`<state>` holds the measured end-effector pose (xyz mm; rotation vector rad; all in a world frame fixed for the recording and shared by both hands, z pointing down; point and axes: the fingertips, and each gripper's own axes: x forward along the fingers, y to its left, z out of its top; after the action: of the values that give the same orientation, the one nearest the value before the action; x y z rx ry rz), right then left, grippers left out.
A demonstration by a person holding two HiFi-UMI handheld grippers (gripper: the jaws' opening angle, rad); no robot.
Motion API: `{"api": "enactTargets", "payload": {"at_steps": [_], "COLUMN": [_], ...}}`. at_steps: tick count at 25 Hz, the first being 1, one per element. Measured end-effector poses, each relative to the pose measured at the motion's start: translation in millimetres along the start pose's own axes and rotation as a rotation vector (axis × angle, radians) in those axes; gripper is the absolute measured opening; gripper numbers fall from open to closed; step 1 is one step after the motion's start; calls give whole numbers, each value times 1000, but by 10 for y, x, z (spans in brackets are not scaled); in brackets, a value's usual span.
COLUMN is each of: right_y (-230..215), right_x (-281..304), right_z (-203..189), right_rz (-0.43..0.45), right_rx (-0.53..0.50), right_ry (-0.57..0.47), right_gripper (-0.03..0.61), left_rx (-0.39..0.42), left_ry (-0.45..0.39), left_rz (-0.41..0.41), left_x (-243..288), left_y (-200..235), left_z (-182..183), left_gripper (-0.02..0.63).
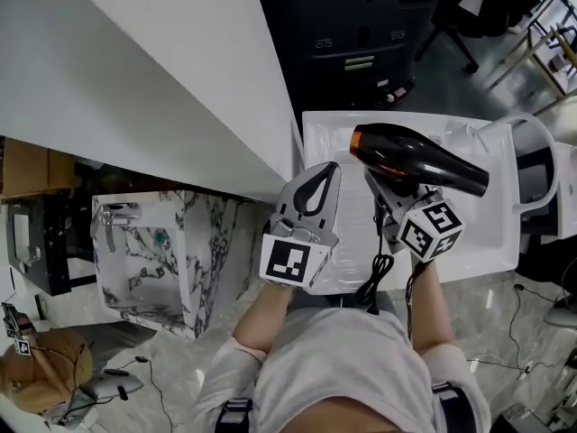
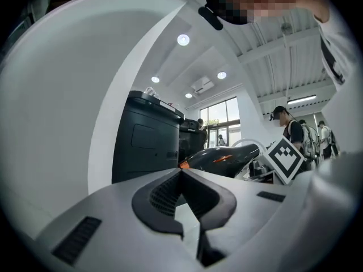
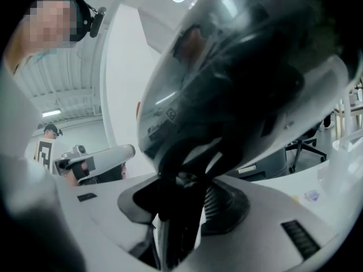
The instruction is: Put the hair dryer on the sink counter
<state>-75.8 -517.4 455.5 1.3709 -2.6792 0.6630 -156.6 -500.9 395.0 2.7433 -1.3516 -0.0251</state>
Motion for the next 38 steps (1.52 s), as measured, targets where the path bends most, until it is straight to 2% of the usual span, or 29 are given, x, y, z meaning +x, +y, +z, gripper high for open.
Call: {"api": "enactTargets", "payload": {"at_steps": [10,19,33,38], "right_y": [-411,-688,-886,-953], "right_x": [339,549,768,796], "right_z": [-466,-861,-1066,-1125], "right_rz": [19,31,53,60], "right_rx": [100,196,217,253], "right_ry": [101,182,240,255], "right_gripper": [176,178,177,179], "left_rx": [-34,-29,-25,-22], "left_ry": [26,74,101,105], "left_rz": [31,33,57,63], "left_x": [212,325,417,450], "left_y": [44,61,64,60], "left_z": [-166,-333,-428,-451], "left_gripper": [14,12,12,13]}}
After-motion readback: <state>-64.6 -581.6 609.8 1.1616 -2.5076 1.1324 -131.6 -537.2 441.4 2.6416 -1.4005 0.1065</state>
